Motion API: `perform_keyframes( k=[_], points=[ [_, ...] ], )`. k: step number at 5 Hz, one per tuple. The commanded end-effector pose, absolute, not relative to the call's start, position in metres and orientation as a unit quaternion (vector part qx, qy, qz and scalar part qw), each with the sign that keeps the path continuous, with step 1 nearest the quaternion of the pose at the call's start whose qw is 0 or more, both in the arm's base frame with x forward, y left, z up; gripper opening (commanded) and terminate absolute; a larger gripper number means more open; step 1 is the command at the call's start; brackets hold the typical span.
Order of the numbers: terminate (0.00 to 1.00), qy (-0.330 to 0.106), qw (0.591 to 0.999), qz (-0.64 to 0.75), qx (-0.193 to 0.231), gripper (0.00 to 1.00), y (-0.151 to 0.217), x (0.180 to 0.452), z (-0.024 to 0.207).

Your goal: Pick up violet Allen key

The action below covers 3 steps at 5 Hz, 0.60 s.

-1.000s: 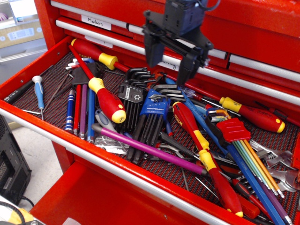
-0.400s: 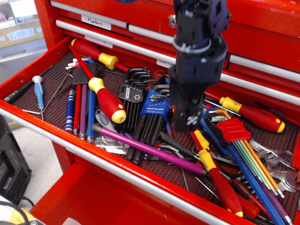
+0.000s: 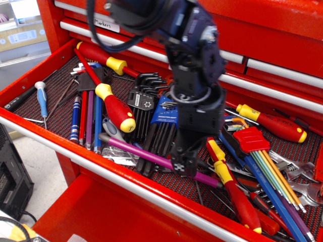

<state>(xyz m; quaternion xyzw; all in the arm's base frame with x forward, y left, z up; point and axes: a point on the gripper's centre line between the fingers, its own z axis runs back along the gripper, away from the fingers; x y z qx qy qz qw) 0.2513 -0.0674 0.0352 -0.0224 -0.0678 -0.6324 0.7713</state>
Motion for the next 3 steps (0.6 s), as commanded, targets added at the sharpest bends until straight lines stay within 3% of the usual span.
perform_keyframes(
  k=[1,3],
  points=[
    [0.00,-0.092,0.758,-0.645,-0.028,1.00,-0.058,0.261,0.023],
    [0.00,-0.103,0.770,-0.627,-0.055,1.00,-0.052,0.264,-0.008]
  ],
)
